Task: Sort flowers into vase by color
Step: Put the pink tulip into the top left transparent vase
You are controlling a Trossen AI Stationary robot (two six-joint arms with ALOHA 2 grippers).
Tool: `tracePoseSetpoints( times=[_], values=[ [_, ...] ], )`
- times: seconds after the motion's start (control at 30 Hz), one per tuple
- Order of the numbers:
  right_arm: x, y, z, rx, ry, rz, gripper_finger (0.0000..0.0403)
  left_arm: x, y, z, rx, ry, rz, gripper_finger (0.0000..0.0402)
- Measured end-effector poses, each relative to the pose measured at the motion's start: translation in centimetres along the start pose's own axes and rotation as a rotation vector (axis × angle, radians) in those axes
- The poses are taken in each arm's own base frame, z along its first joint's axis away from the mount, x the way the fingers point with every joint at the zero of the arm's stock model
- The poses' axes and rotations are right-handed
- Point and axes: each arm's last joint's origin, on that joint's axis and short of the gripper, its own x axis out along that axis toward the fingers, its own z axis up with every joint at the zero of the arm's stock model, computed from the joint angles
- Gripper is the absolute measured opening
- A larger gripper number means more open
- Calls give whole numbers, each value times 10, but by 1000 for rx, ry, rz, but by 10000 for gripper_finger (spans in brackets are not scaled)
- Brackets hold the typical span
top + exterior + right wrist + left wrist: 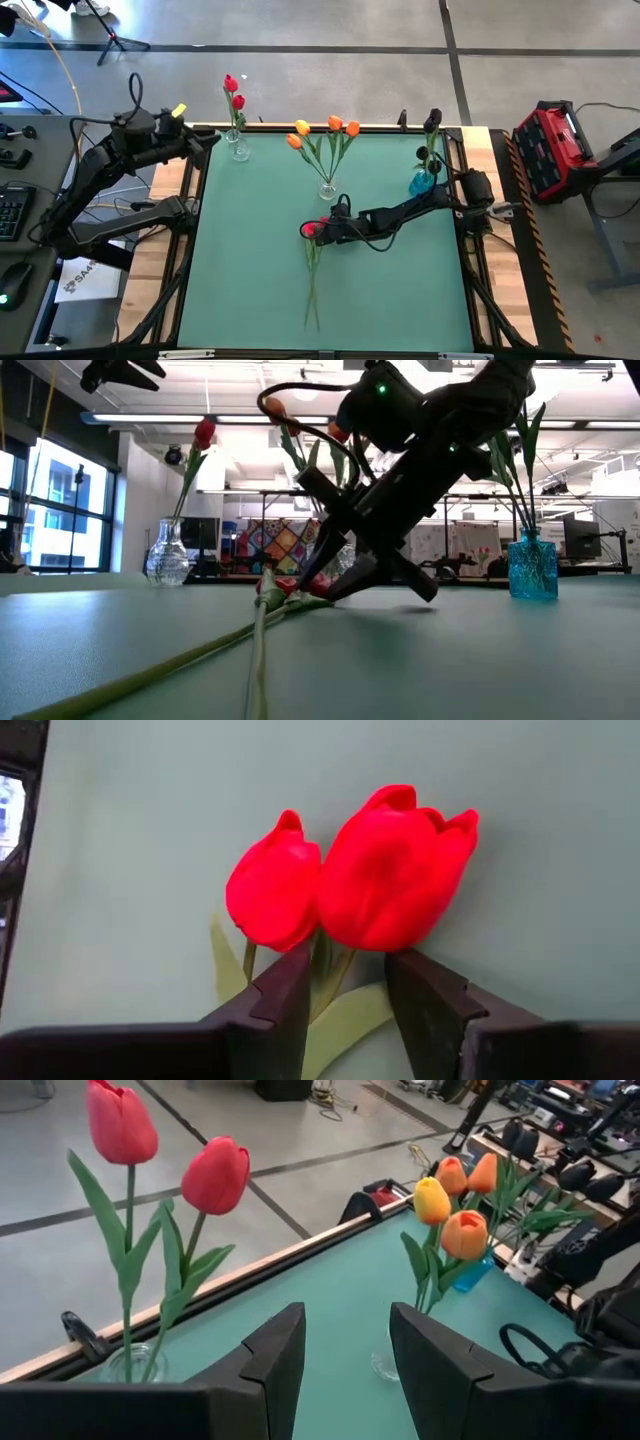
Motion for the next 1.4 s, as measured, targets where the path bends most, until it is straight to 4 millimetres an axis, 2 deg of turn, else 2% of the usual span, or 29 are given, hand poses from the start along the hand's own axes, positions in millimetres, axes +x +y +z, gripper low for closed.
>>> tracePoseSetpoints(
  times=[0.1, 0.23, 0.43, 0.77, 0.93, 1.03, 1.2, 1.4],
  values=[
    [0, -1, 0, -6, 6, -6, 86, 0, 0, 0, -9, 2, 0, 135],
    [1, 0, 0, -49, 7, 19, 14, 0, -1, -1, -18, 5, -4, 135],
    [-11, 7, 7, -74, -18, 49, 7, 0, -4, -2, -31, 17, -32, 135],
    [-89, 53, 32, -246, -265, 239, 2, 0, -14, -5, -43, 67, -146, 135],
    [-127, 65, 46, -307, -407, 294, 1, 6, -23, -5, -7, 92, -220, 135],
    [-150, 74, 53, -379, -499, 347, 1, 12, -33, -4, 17, 98, -280, 135],
    [-178, 88, 59, -626, -589, 500, 0, 17, -53, 0, -18, 81, -414, 135],
    [-208, 97, 69, -676, -686, 675, 0, 22, -80, -1, 21, 82, -570, 135]
  ],
)
